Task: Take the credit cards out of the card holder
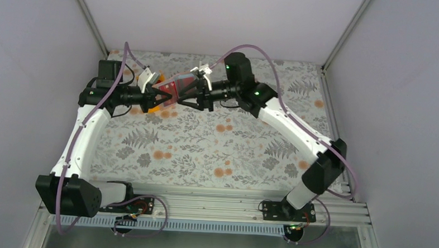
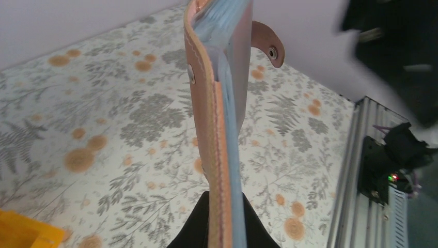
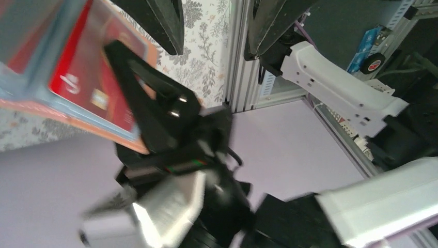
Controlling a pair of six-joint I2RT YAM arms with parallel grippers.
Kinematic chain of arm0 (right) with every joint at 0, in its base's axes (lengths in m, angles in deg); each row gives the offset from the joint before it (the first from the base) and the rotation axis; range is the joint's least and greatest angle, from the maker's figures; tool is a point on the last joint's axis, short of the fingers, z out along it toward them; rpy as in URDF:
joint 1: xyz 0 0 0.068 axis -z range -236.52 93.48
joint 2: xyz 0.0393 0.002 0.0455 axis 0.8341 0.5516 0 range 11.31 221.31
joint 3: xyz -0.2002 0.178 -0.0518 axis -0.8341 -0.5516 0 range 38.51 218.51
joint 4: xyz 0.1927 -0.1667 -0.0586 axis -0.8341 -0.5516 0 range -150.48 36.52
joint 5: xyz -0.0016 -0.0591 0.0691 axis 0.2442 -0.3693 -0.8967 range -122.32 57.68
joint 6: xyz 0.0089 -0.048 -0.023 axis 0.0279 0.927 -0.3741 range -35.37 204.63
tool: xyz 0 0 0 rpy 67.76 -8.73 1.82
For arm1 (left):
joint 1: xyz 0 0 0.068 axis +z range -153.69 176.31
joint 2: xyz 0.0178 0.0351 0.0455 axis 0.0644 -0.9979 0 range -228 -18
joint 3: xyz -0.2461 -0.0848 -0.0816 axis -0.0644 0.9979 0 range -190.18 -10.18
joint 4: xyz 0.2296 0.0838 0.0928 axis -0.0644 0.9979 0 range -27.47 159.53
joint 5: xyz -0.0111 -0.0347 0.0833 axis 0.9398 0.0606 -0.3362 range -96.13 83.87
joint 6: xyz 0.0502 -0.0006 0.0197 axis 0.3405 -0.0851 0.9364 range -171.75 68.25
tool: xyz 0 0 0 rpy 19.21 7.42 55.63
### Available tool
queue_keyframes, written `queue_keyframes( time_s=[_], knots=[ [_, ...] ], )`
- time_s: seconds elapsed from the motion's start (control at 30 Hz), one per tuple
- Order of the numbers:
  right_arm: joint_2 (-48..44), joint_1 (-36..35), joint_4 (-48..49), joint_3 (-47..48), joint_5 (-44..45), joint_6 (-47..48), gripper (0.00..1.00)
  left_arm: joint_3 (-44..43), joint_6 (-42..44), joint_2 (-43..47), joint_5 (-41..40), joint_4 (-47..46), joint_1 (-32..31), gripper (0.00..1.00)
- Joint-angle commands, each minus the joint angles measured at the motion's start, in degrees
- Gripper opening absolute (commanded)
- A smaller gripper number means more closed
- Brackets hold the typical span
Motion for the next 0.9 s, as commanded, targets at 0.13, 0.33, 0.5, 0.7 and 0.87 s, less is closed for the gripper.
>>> queue_keyframes(
  time_s=[0.13, 0.33, 0.5, 0.7, 0.87],
  knots=[
    [6.02, 1.83, 2.68, 1.14, -2.55, -2.4, 0.31, -0.32, 9.84, 2.8, 13.04, 6.41, 0.09, 0.02],
    [5.74, 1.98, 2.6, -1.14, -1.03, -2.08, 0.27, -1.15, 14.82, 2.94, 16.83, 9.74, 0.04, 0.02],
    [4.94, 2.25, 1.53, -0.66, -1.72, -0.9, 0.26, -1.48, 19.36, 3.33, 19.38, 13.09, 0.04, 0.02],
    [6.74, 1.08, 0.91, 1.1, -3.97, 0.17, 0.2, -1.47, 17.96, 3.07, 19.4, 11.92, 0.02, 0.02],
    [6.86, 0.09, 0.18, 1.24, -7.97, 2.12, 0.05, -1.35, 16.92, 3.15, 18.39, 11.22, 0.04, 0.02]
  ],
)
